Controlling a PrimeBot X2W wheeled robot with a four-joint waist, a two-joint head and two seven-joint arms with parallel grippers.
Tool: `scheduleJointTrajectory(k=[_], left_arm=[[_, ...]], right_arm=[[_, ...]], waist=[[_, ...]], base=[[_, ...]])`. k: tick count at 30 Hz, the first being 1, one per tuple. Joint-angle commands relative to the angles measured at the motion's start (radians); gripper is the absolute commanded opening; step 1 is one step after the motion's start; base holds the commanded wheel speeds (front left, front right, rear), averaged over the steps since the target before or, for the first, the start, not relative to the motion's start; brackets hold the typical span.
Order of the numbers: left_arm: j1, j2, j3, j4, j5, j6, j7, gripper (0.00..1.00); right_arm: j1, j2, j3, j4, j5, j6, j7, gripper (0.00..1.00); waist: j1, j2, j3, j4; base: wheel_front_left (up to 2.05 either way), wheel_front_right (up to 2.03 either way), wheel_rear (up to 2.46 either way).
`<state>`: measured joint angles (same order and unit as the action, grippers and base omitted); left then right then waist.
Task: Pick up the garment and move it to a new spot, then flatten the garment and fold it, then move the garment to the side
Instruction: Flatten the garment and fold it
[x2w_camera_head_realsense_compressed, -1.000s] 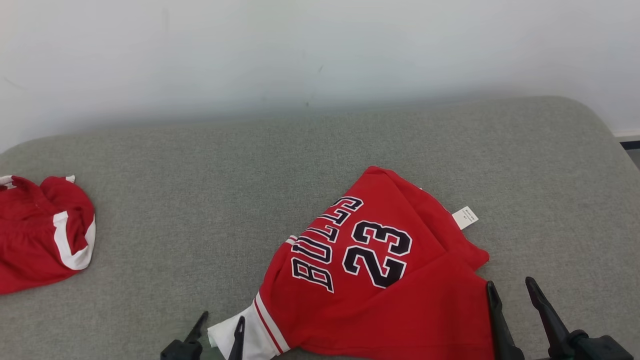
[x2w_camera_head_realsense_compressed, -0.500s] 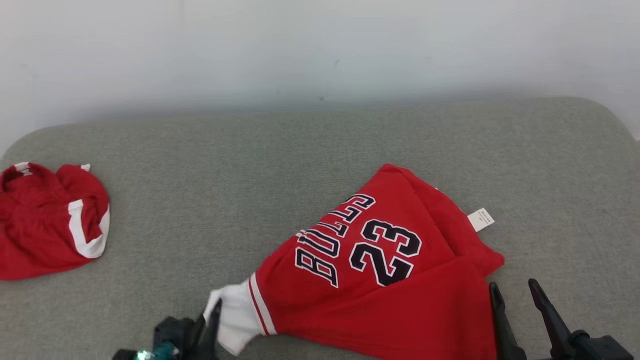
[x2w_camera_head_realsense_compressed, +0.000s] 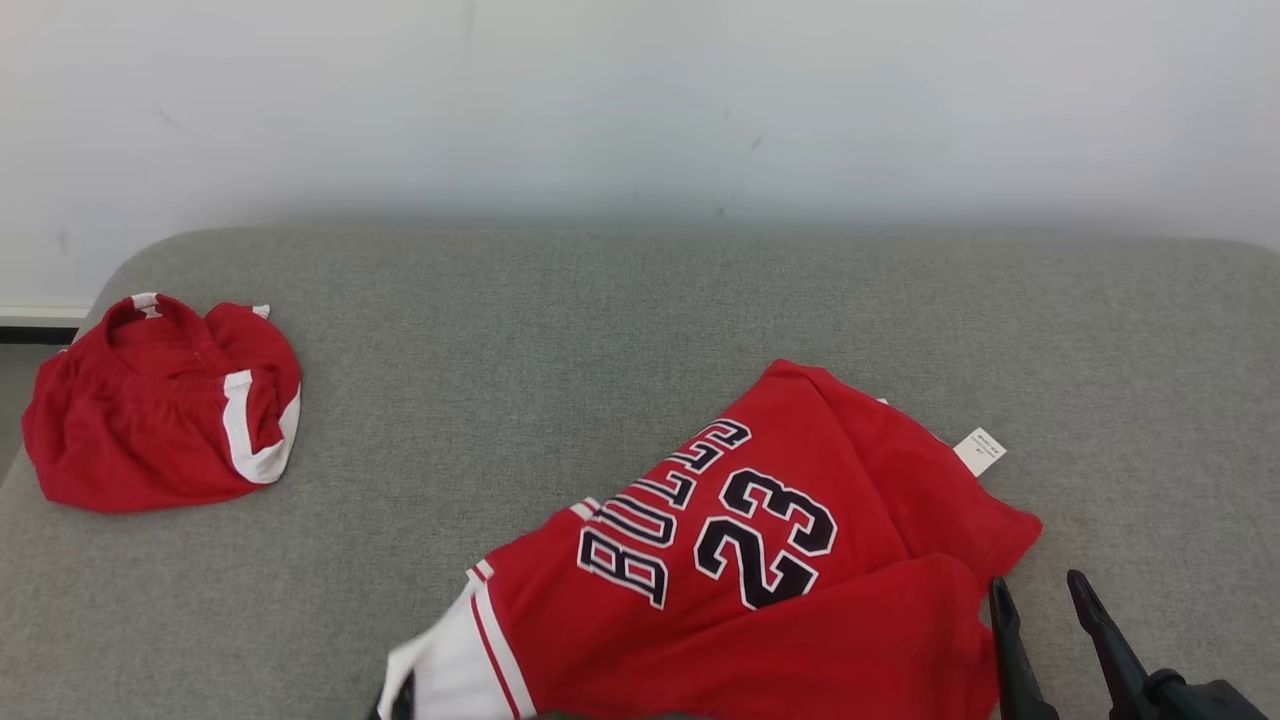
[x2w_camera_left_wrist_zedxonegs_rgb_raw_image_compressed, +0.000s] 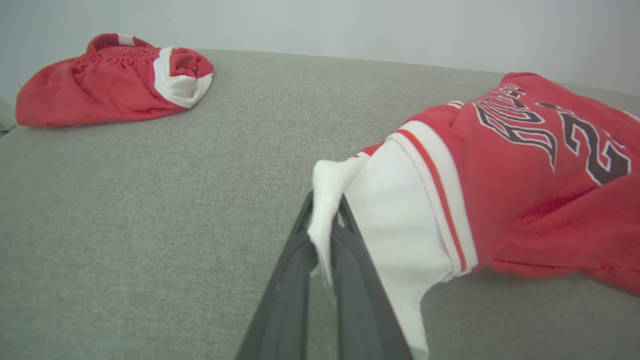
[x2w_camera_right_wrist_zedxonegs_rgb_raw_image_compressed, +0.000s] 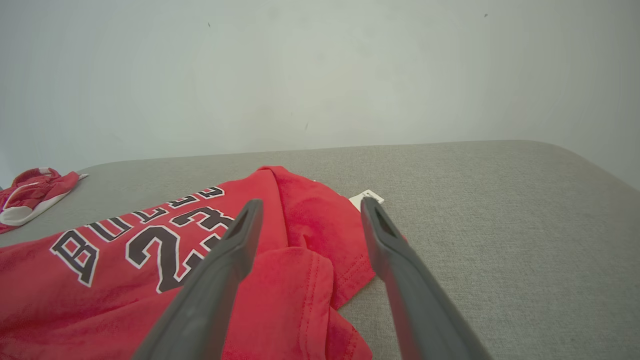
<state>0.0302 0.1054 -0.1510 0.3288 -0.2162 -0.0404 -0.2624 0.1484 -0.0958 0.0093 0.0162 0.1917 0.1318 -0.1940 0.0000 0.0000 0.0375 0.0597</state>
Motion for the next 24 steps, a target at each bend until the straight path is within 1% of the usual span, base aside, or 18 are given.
scheduleJointTrajectory(k=[1,2,3,4,7,18,21,24], left_arm=[[0.017,-0.004,-0.003,0.003,-0.001,-0.001,-0.001,0.00],[0.029,-0.008,-0.009,0.006,-0.005,-0.002,-0.001,0.00],[0.037,-0.012,-0.014,0.010,-0.009,-0.005,-0.001,0.53],[0.042,-0.012,-0.017,0.013,-0.011,-0.006,-0.001,1.00],[0.029,-0.017,-0.009,-0.011,-0.014,-0.002,-0.003,1.00],[-0.018,-0.024,0.097,-0.240,0.056,0.024,-0.003,1.00],[-0.023,-0.024,0.131,-0.254,0.070,0.026,-0.003,1.00],[-0.027,-0.025,0.161,-0.254,0.076,0.019,-0.003,1.00]], right_arm=[[0.005,-0.004,-0.003,0.004,0.003,-0.002,-0.004,1.00],[0.006,-0.004,-0.004,0.008,0.003,-0.002,-0.004,1.00],[0.006,-0.005,-0.005,0.012,0.002,-0.002,-0.005,1.00],[0.006,-0.007,-0.005,0.016,0.003,-0.002,-0.005,1.00],[0.002,-0.012,-0.007,0.027,0.006,-0.002,-0.006,1.00],[-0.035,-0.040,-0.016,0.073,0.007,-0.002,0.000,1.00],[-0.048,-0.040,-0.020,0.093,0.006,-0.002,0.004,1.00],[-0.063,-0.044,-0.020,0.117,0.009,-0.002,0.009,1.00]], waist=[[0.0000,0.0000,0.001,0.002],[0.0000,0.0000,0.001,0.004],[0.0000,0.0000,0.000,0.005],[0.0000,0.0000,-0.001,0.006],[0.0000,0.0000,-0.008,0.007],[0.0000,0.0000,-0.011,-0.019],[0.0000,0.0000,-0.009,-0.029],[0.0000,0.0000,-0.006,-0.039]], base=[[0.00,0.00,0.00],[0.00,0.00,0.00],[0.00,0.00,0.00],[0.00,0.00,0.00],[0.00,0.00,0.00],[0.00,0.00,0.00],[0.00,0.00,0.00],[0.00,0.00,0.00]])
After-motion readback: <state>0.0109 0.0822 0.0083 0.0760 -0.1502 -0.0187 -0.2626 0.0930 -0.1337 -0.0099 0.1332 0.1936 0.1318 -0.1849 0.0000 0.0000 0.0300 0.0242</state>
